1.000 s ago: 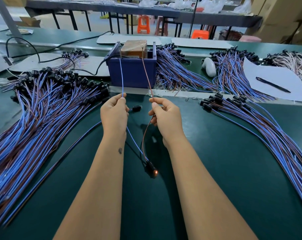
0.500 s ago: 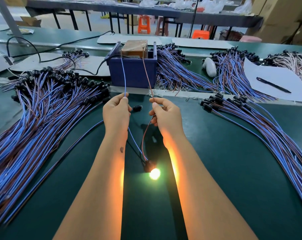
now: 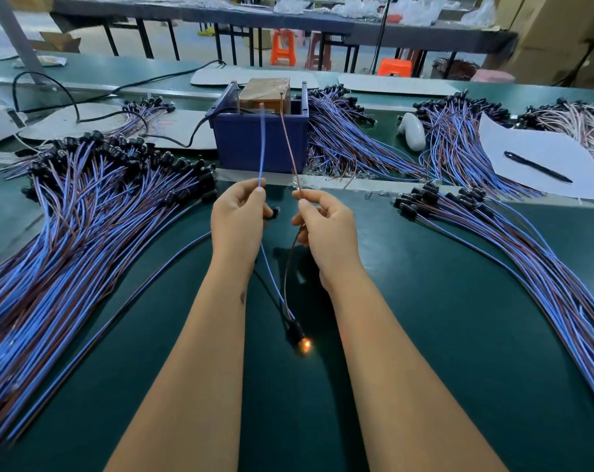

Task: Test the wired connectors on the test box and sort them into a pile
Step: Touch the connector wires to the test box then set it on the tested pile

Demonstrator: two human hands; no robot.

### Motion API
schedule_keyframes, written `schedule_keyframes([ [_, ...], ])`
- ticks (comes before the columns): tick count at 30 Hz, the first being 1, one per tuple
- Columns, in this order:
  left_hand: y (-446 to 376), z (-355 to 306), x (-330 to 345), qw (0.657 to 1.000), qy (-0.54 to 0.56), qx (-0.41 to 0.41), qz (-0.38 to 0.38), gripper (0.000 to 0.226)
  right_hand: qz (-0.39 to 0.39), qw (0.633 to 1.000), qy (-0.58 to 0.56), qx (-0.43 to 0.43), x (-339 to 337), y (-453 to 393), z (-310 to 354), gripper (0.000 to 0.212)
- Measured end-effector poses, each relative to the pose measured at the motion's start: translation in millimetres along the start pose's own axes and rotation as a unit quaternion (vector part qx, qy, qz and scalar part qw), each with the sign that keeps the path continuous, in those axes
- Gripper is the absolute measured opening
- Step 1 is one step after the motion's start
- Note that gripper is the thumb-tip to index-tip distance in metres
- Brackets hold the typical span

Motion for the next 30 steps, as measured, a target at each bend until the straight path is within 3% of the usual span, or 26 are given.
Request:
schedule_keyframes([
  [4, 3.8, -3.0, 8.9, 0.998, -0.016, 0.030, 0.049, 0.021, 0.042, 0.999, 0.003, -0.023, 5.3, 1.4, 0.6, 0.019],
  [8, 5.7, -1.4, 12.3, 0.997, 0.021, 0.007, 0.073, 0.019, 0.091, 0.994, 0.006, -0.052, 11.8, 5.0, 3.6, 0.019],
  [13, 3.0, -3.4, 3.0, 0.992, 0.110, -0.040, 0.045, 0.018, 0.105, 0.994, 0.012, -0.024, 9.2, 6.0, 4.8, 0.026],
  [15, -0.2, -3.5, -0.3, 0.980, 0.182, -0.068, 0.035, 0.017, 0.122, 0.990, 0.055, -0.039, 9.3, 6.9, 5.8, 0.036],
  [18, -0.3, -4.8, -1.3, 0.962, 0.254, -0.092, 0.031, 0.016, 0.186, 0.971, 0.116, -0.100, 15.2, 11.6, 7.0, 0.071],
  [20, -0.6, -3.6, -2.3, 0.956, 0.271, -0.106, 0.025, 0.017, 0.213, 0.961, 0.133, -0.119, 18.0, 12.8, 6.1, 0.083],
  [23, -1.3, -0.7, -1.8, 0.945, 0.291, -0.147, 0.009, 0.020, 0.228, 0.960, 0.111, -0.118, 19.3, 13.5, 5.3, 0.083],
  [26, -2.2, 3.2, -1.6, 0.904, 0.368, -0.216, -0.030, 0.033, 0.248, 0.954, 0.101, -0.133, 21.3, 14.1, 6.3, 0.073],
  [30, -6.4, 6.2, -6.6, 0.875, 0.417, -0.236, -0.069, 0.035, 0.278, 0.943, 0.132, -0.126, 21.0, 15.0, 3.0, 0.078],
])
Point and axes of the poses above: each hand's wrist, its own y-axis away from the middle knuckle, its own x-axis out of the palm, z = x × y, the point moved 4 cm from there along -y, towards the middle knuckle, and after that the axes turned 2 degrees about -z, right-handed, at the moved point
